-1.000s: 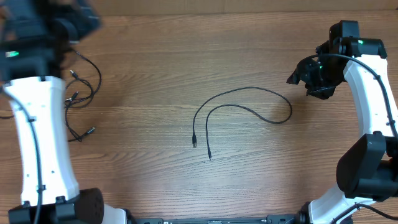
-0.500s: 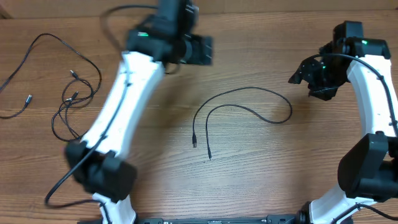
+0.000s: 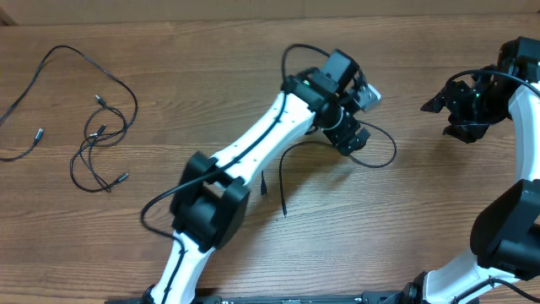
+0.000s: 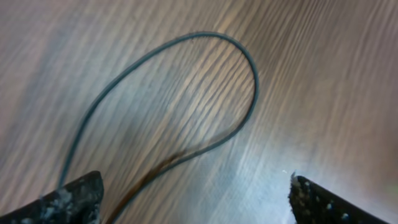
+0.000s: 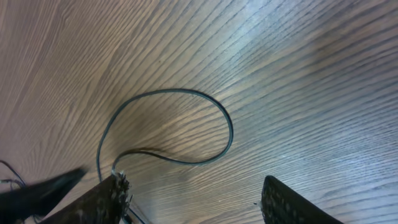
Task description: Untangle cables
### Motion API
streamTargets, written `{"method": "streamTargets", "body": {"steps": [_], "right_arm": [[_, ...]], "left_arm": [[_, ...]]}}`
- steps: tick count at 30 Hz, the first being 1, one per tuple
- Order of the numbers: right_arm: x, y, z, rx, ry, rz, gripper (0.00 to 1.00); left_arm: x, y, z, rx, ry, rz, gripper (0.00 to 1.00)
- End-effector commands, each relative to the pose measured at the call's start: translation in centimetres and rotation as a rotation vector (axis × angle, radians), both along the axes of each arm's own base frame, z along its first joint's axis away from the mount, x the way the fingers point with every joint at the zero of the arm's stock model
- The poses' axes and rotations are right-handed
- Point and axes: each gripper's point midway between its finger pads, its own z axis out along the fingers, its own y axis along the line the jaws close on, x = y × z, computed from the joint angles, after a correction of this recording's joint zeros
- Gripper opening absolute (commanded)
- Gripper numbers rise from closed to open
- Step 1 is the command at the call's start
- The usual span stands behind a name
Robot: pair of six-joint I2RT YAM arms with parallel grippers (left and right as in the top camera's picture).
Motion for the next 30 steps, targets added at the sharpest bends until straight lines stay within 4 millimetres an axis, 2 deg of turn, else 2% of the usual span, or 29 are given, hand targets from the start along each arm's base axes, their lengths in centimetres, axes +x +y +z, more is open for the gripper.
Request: {"method": "streamTargets", "body": {"steps": [1,5,12,15,21,30], "right_arm": [[0.0,0.4,-0.2,0.014,0.002,0.021,0.67],[0.0,0.4,-0.2,0.013,-0.002,0.021,0.67],[0.2,0.4,-0.2,0.011,-0.009,0.021,0.67],[0.2,0.3,-0.2,0.011,-0.009,0.021,0.67],[0.2,0.4,-0.2,0.011,-0.009,0.021,0.67],[0.2,0.3,-0.2,0.011,-0.009,0.021,0.68]], "left_arm": [[-0.4,-0.8,-2.2,0.004,-0.020,-0.106,0.89],[-0.8,-1.4,-2.9,0.009,-0.039,-0.157,0.74],[-1.8,-1.3,-4.2,0.059,-0.061,-0.242,0.72],[-1.6,-0.8,-4.8,0.111,-0.081,-0.232,0.71],[-1.8,-0.3,-6.8,0.197,-0.101,-0.248,0.70],[-2.8,-0.7,-9.5,0.248,-0.083,-0.269,0.68]]}}
